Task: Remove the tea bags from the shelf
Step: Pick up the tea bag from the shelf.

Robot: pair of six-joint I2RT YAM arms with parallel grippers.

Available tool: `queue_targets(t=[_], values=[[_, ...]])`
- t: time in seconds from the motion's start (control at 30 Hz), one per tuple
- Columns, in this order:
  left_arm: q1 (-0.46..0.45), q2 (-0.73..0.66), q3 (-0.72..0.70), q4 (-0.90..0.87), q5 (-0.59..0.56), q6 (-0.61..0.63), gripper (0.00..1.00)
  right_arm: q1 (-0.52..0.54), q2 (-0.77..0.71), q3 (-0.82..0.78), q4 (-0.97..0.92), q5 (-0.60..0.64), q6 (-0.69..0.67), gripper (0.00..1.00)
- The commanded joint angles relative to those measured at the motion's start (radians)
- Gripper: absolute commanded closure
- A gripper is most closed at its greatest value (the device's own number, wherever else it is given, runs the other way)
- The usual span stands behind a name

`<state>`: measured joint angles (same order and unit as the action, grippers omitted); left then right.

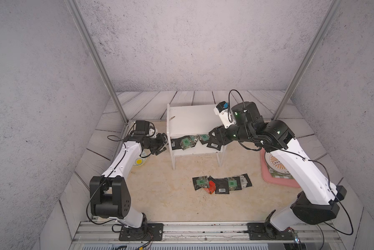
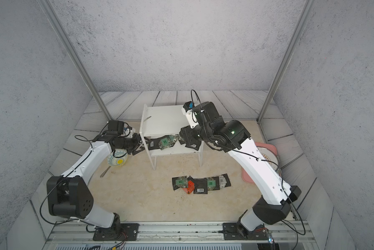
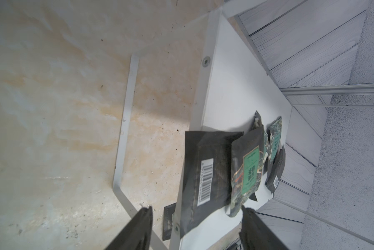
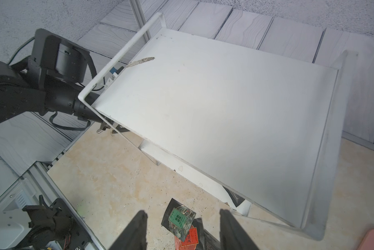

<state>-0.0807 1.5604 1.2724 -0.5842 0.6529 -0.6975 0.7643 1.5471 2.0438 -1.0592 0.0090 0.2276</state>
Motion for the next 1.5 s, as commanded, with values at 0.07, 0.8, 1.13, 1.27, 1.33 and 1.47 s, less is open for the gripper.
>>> queue_targets(t=[0.07, 0.8, 1.13, 1.27, 1.33, 1.47], values=[[-0.005, 0.056, 0.031, 0.02, 0.036, 0.006, 0.35, -0.015, 0.044, 0.024, -0.008, 0.022, -0.007, 0.44], [-0.021, 0.075, 0.013, 0.067, 0.059, 0.019, 0.77, -0.027, 0.043, -0.052, 0.03, 0.023, 0.009, 0.44], [-0.016, 0.035, 0.008, 0.031, 0.033, 0.046, 0.89, -0.031, 0.043, -0.075, 0.039, 0.027, 0.012, 0.44], [-0.005, 0.016, 0.011, 0.016, 0.03, 0.05, 0.92, -0.035, 0.043, -0.082, 0.041, 0.027, 0.013, 0.44], [0.003, 0.006, 0.012, 0.01, 0.03, 0.055, 0.92, -0.035, 0.044, -0.085, 0.044, 0.027, 0.013, 0.44], [0.023, -0.02, 0.01, -0.01, 0.025, 0.064, 0.94, -0.039, 0.046, -0.088, 0.047, 0.024, 0.015, 0.44]])
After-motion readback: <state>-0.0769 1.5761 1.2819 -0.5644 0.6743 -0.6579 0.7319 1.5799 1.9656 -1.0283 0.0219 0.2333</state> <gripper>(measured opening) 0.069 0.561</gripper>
